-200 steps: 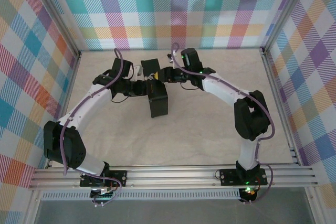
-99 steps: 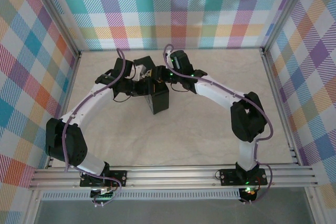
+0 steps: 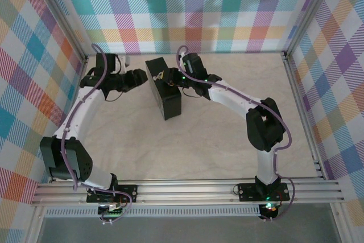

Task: Unlock a padlock with a key

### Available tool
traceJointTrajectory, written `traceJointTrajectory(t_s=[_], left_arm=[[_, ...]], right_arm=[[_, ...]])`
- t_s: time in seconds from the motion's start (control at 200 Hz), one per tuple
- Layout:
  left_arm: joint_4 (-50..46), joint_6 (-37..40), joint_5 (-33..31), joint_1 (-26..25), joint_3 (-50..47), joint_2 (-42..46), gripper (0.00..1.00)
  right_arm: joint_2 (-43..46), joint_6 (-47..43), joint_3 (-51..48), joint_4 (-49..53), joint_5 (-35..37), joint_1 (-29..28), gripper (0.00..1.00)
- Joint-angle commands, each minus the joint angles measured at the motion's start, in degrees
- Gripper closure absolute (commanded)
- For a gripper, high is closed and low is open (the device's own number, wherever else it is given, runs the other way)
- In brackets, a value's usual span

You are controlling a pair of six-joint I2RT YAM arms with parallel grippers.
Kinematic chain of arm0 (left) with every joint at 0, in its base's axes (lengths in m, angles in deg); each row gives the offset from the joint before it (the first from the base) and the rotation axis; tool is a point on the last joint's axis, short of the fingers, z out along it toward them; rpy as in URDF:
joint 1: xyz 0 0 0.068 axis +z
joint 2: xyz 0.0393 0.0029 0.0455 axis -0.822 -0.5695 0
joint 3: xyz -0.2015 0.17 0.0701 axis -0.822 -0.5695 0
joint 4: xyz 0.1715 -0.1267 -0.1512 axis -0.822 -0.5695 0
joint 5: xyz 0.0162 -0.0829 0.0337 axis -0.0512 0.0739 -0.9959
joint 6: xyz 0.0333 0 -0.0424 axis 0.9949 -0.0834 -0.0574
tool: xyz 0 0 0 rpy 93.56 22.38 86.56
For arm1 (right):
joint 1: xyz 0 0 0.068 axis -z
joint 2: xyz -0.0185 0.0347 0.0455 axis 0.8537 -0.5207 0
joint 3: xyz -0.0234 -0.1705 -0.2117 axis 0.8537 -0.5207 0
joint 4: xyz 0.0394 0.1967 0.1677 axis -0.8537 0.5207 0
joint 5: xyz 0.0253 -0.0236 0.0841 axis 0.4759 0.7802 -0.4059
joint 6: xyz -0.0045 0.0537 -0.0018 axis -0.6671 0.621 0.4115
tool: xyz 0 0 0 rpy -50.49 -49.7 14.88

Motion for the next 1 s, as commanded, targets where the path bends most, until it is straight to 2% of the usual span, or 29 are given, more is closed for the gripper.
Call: traceJointTrajectory(t_s=[0.0,0.175,0.395,0.765,0.995], left_arm=[[5.2,-3.9,-2.1,0.1,4.3,-4.9,0.39],[6.7,-5.8,-4.8,-0.1,11.0,-13.8,0.38],[2.9,-0.6,-9.5,0.0,17.4,-20.9,0.38],[4.0,4.1,-4.9,-1.9,15.6,-22.5,0.39],[3.4,4.6,-3.6,-2.9,13.5,-23.8,0.48]], right_arm=[[0.6,-0.5,0.4,-2.5,-0.9,0.1,0.89],[0.7,-0.6,0.2,-2.4,-0.8,0.1,0.89],[0.4,-0.3,0.5,-2.5,0.2,-0.6,0.89],[-1.1,-0.1,4.1,-0.1,1.7,-1.3,0.87],[-5.8,-13.2,12.2,6.4,4.0,-2.8,0.84]])
